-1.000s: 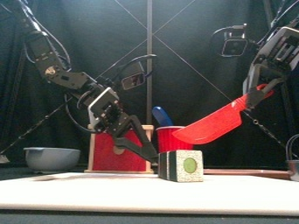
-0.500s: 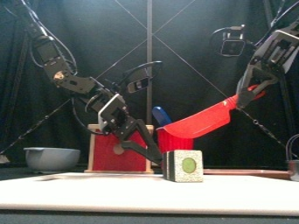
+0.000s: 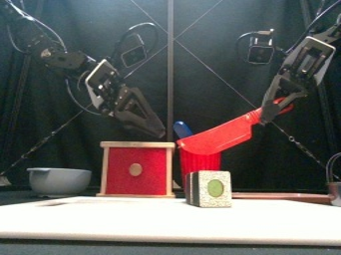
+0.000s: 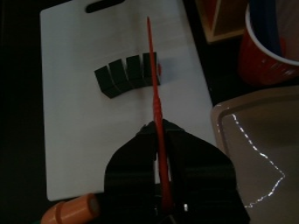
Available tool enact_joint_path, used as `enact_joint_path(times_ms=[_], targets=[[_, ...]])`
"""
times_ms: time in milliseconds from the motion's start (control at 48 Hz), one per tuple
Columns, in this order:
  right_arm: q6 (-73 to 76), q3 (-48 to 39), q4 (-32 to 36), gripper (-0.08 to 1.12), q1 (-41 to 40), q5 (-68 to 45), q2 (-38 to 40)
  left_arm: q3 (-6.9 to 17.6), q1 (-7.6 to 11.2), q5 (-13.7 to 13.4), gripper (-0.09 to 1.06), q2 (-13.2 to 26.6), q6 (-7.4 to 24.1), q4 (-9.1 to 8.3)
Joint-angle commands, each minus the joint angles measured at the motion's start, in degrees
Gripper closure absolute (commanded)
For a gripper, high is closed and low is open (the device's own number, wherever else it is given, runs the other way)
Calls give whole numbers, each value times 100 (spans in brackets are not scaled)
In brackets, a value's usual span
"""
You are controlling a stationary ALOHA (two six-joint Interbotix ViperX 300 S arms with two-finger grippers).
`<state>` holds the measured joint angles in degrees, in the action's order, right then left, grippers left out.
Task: Place sushi on board then cut the sushi with the knife then place the pieces on the plate
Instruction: Grasp knife edge with left hand
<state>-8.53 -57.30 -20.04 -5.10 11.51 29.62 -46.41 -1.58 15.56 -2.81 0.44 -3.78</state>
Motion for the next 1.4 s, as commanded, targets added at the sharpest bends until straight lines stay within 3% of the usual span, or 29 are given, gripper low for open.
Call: enact_joint_path(times_ms=[21, 188, 938, 1167, 1396], targets=[[-18, 202, 0, 64, 26, -141, -53, 44, 9, 0, 23, -141, -9, -44], [-9, 316, 70, 64, 62, -167, -211, 88, 44, 0, 17, -44, -9, -26], [-9, 519, 114, 64, 264, -246, -527, 633, -9, 26, 19, 686, -18, -18], [-9, 519, 105, 64, 308, -255, -554, 633, -9, 26, 26, 686, -9, -9], [0, 519, 79, 64, 378, -360, -677, 606, 18, 18, 41, 694, -18, -9]])
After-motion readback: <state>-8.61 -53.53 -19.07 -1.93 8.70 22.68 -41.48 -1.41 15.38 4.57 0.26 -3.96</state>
